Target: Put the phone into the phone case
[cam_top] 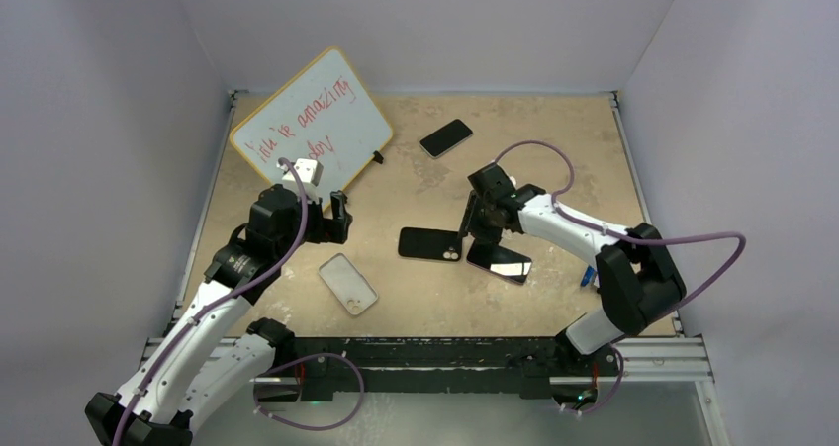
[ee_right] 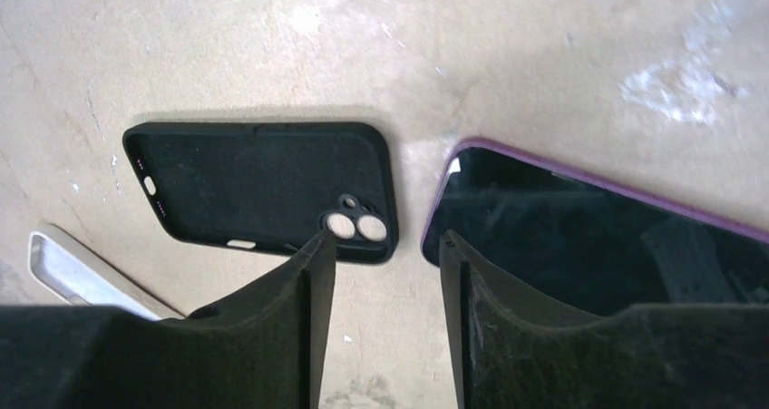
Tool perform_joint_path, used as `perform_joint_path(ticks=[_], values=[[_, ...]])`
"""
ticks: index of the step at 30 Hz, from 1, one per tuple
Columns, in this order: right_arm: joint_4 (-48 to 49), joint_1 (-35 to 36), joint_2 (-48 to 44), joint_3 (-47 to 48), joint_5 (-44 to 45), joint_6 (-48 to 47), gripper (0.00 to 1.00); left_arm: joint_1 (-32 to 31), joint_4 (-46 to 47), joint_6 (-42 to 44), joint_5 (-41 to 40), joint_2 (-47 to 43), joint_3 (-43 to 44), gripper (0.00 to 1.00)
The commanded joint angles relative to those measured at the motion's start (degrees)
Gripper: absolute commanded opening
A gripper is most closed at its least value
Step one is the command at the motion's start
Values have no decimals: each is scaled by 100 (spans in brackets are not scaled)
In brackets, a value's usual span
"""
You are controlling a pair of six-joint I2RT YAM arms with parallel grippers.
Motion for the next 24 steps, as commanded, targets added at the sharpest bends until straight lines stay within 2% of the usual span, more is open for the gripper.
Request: perform_joint_path(ticks=[1, 5, 9, 12, 16, 20, 24], values=[[-856, 32, -371, 82, 443, 863, 50, -2, 74, -43, -63, -2, 239, 89], [-781, 27, -667, -7, 898, 829, 58, -2, 77, -15, -34, -3, 241, 89], [-1203, 26, -730, 75, 1253, 876, 72, 1, 85, 5, 31, -34, 233, 89], [-1826, 27, -734, 195, 1541, 1583, 75, 3, 98, 21, 93, -64, 228, 89], [-2024, 27, -988, 163, 1790, 2100, 89, 0, 110, 40, 157, -81, 233, 89], [-1216, 27, -1145, 91, 1858, 909, 88, 1, 135, 47, 233, -134, 224, 89], [-571, 27, -1151, 125, 1269, -888, 86, -2, 151, 49, 363, -179, 208, 89]])
